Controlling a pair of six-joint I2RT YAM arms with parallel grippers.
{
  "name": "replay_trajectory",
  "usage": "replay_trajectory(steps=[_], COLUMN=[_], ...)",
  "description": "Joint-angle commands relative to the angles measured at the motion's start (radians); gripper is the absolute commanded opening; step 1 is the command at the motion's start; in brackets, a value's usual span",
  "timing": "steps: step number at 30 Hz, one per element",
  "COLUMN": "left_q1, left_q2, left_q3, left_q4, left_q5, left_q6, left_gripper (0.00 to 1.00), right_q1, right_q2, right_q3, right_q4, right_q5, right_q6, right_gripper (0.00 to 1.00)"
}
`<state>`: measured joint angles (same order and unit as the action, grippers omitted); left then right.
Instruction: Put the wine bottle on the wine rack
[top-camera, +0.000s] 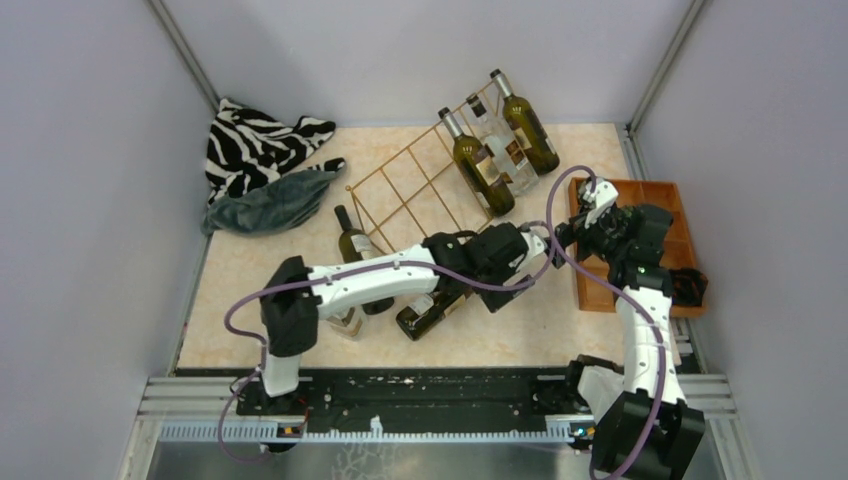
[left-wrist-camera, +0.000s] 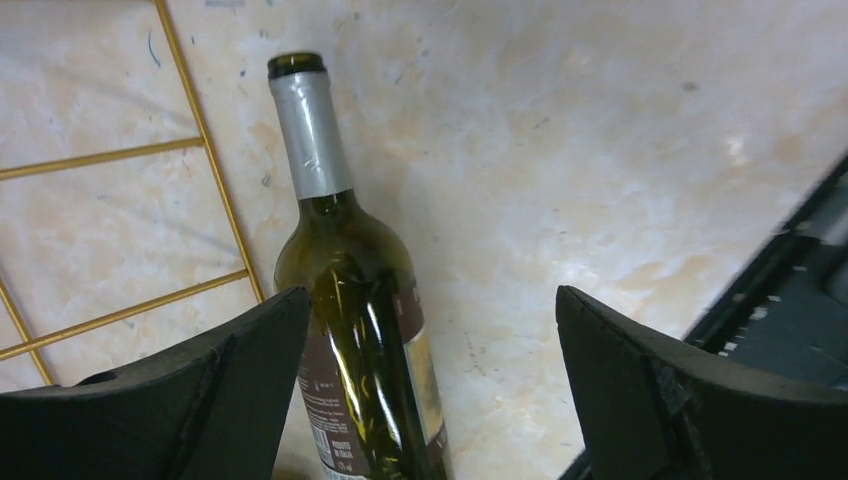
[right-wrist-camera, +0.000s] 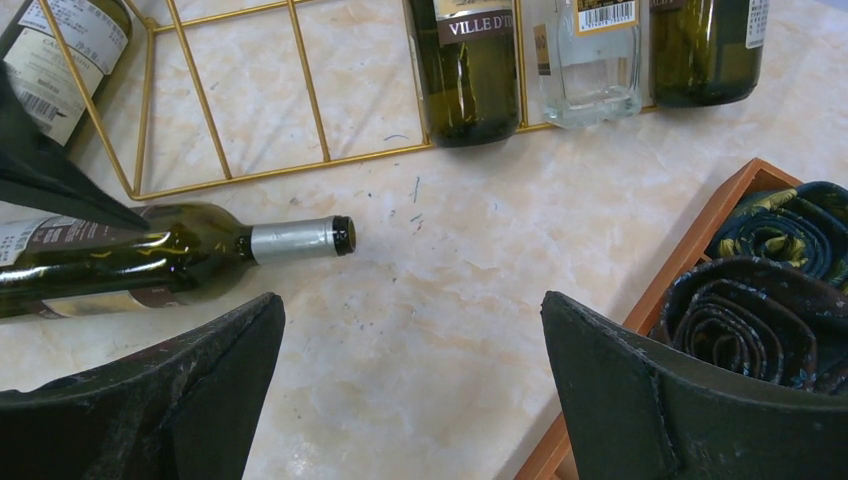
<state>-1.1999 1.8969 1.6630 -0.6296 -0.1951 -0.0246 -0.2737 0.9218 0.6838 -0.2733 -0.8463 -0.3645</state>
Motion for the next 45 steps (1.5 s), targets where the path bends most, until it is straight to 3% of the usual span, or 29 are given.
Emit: replay_trajectory(steps=[1,27,45], left_q1=[0.008,0.099,0.119], left_q2=[0.068,0.135,0.158], left_q3=[0.05,-0.1,-0.133], left_q4=[-0.1,-0.051,-0.039], left_q5=[-0.129,-0.029,0.049], left_q6=[0.007,-0.06,-0.08], left_gripper=[0.98,0.98,0.88], right_q1=[-0.011,-0.011,-0.01], right_q2=[0.007,0.038,0.034], right_q3=[0.019,0.02,0.02], right_q4=[0.031,0.029,0.027], right_q5=[-0.002,0.003,-0.005], right_q6=[-0.017,-0.026,-0.026], right_gripper=[0.98,0.99,0.98])
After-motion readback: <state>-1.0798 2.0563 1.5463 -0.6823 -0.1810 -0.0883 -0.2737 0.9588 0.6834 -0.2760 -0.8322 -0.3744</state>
